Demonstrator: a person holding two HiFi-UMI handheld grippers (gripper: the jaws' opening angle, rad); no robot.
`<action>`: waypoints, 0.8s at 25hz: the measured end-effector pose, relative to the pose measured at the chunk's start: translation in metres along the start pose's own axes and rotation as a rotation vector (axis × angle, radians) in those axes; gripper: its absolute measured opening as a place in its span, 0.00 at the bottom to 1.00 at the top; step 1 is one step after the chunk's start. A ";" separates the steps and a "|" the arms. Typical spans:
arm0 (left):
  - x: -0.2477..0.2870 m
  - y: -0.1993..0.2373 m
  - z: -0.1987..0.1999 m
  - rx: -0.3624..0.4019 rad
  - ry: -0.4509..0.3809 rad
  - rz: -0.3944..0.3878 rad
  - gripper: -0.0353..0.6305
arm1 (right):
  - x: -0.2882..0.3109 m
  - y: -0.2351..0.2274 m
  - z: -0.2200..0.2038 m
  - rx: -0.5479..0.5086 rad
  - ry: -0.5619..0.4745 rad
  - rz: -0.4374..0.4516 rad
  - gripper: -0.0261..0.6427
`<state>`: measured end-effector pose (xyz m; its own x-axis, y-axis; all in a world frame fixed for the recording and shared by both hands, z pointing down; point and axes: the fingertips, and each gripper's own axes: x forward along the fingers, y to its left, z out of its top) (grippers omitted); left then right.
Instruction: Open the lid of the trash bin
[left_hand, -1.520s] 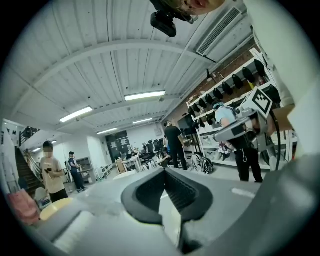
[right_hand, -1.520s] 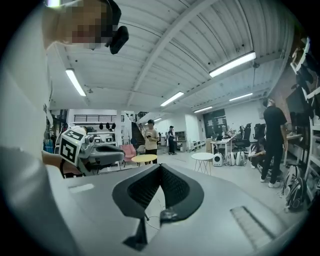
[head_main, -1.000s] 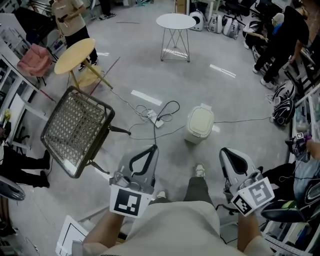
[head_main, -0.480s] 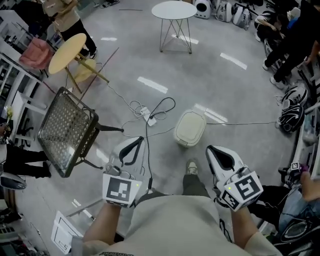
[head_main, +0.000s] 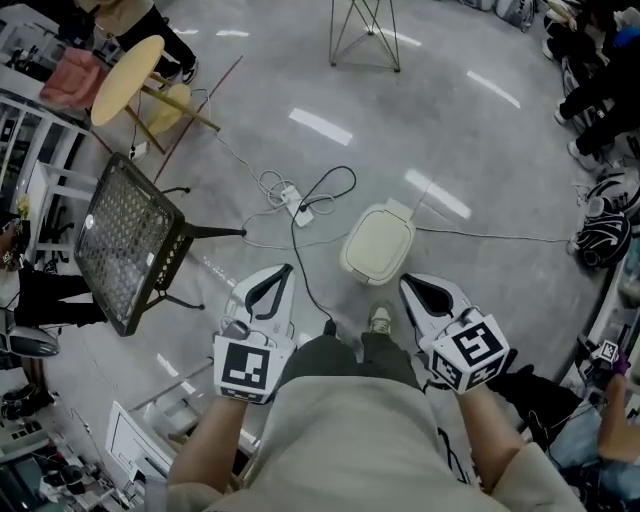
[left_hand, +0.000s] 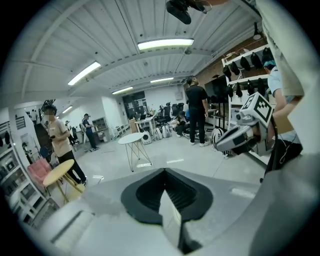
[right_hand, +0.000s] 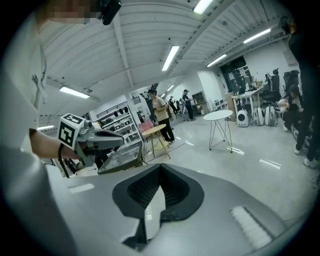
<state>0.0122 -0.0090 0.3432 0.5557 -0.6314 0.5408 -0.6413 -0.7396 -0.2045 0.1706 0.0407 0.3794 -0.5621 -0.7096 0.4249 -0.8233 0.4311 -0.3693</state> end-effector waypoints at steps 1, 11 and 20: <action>0.004 0.000 -0.010 -0.007 0.022 0.000 0.06 | 0.011 -0.005 -0.008 0.010 0.020 0.009 0.04; 0.053 0.004 -0.120 -0.145 0.167 -0.011 0.06 | 0.121 -0.032 -0.123 0.058 0.287 0.055 0.04; 0.095 -0.002 -0.251 -0.287 0.279 -0.017 0.06 | 0.210 -0.042 -0.261 0.089 0.503 0.042 0.04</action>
<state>-0.0668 -0.0090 0.5997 0.4280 -0.5029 0.7510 -0.7768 -0.6294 0.0213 0.0665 0.0191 0.7003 -0.5809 -0.3273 0.7452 -0.8017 0.3885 -0.4543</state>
